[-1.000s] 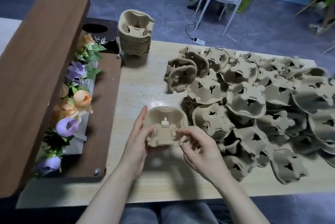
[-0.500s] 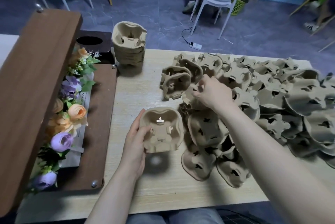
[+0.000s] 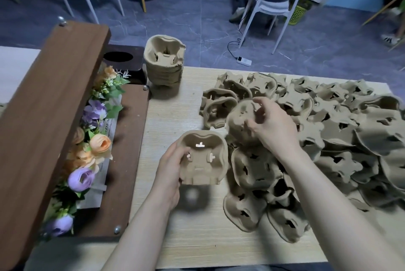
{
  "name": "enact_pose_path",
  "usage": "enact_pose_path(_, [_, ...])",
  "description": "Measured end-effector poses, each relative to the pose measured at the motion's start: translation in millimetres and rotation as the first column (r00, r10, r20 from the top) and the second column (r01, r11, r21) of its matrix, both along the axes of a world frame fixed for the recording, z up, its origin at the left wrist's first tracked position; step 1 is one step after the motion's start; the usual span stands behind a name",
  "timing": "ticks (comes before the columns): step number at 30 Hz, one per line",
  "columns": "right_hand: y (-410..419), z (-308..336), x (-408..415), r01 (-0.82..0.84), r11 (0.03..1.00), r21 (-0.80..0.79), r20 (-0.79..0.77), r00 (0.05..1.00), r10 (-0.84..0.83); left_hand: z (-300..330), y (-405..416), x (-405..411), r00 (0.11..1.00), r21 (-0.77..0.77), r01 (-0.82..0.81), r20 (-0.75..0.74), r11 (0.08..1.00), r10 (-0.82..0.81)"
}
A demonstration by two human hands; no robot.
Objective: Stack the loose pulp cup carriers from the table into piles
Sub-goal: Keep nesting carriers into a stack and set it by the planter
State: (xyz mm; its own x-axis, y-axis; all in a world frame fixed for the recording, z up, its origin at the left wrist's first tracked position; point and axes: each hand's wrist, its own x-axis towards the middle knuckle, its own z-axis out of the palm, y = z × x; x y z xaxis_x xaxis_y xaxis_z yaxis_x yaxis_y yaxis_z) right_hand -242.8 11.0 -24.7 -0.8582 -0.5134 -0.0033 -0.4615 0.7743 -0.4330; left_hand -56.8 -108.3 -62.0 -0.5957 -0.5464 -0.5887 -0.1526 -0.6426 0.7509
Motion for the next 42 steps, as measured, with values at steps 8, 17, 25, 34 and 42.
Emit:
enact_pose_path(8, [17.1,-9.6,83.0,-0.342,0.878,-0.336,-0.326,0.916,0.233,7.2,12.4,-9.0,0.996,0.001,-0.087,-0.009,0.996,0.087])
enact_pose_path(17, [41.5,-28.0,114.3,-0.44,0.843,-0.31,-0.274,0.89,0.364,5.2,21.5,3.6,0.997,0.009,-0.062,-0.046,0.998,0.063])
enact_pose_path(25, [39.7,-18.4,126.0,-0.415,0.803,-0.428,-0.246,0.908,0.339,4.4,22.8,8.9,0.993,0.064,-0.088,-0.072,0.994,0.093])
enact_pose_path(34, [38.1,18.2,108.2,-0.29,0.805,-0.518,-0.141,0.957,0.254,-1.8,12.4,21.3,0.993,0.097,0.017,-0.116,0.995,-0.006])
enact_pose_path(42, [-9.5,28.4,59.5,-0.332,0.941,-0.065,0.347,0.877,0.333,-2.3,16.4,24.8,0.99,0.104,0.105,-0.107,0.989,-0.094])
